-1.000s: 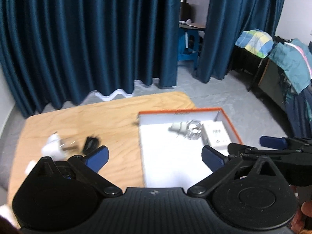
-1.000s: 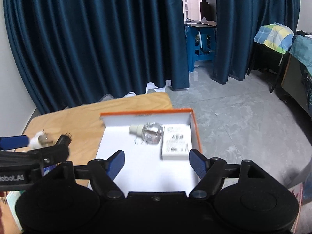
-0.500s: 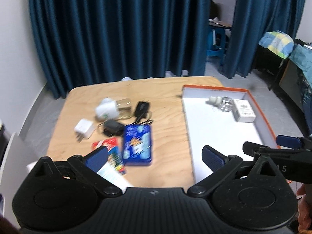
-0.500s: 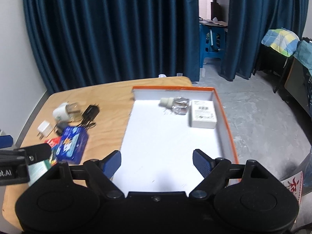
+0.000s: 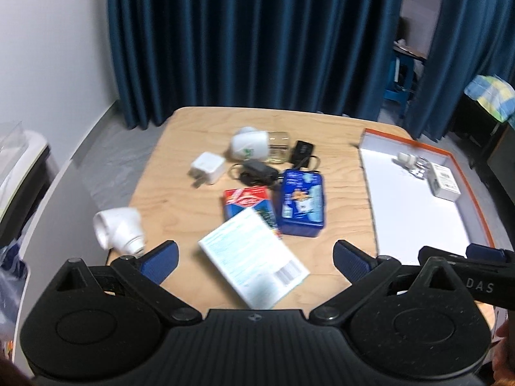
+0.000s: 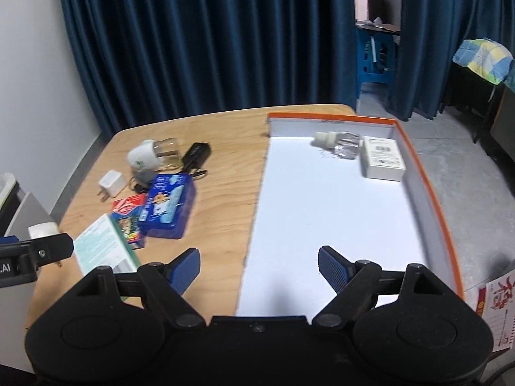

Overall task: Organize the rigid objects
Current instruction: 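Withdraw both grippers back toward the cluttered table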

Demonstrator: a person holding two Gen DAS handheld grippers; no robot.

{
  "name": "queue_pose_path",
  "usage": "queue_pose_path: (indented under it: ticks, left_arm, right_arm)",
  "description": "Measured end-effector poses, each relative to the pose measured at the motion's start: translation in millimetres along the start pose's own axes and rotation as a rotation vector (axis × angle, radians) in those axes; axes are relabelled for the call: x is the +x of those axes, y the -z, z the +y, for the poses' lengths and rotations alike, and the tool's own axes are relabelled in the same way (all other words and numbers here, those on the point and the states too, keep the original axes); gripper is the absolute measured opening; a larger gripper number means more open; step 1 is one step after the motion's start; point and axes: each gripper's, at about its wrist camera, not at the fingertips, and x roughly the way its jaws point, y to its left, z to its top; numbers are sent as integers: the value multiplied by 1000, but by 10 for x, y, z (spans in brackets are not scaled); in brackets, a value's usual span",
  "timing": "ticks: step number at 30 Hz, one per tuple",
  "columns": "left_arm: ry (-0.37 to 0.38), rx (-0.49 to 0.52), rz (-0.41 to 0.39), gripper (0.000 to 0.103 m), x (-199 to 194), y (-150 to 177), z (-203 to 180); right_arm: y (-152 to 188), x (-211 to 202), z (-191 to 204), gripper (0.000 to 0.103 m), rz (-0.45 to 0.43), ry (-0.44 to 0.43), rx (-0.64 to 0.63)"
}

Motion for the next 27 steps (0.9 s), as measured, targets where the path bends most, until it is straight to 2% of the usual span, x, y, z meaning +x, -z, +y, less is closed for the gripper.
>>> queue_pose_path:
  ticks: [12,27]
  left_arm:
    - [-62,-62,-5,103,-67,33,378]
    - [-84,-112,14,103,-6,79,669]
  right_arm:
    - [63,103,359,95,30,-35,-68]
    - [107,243,734,95,65,-80,-140]
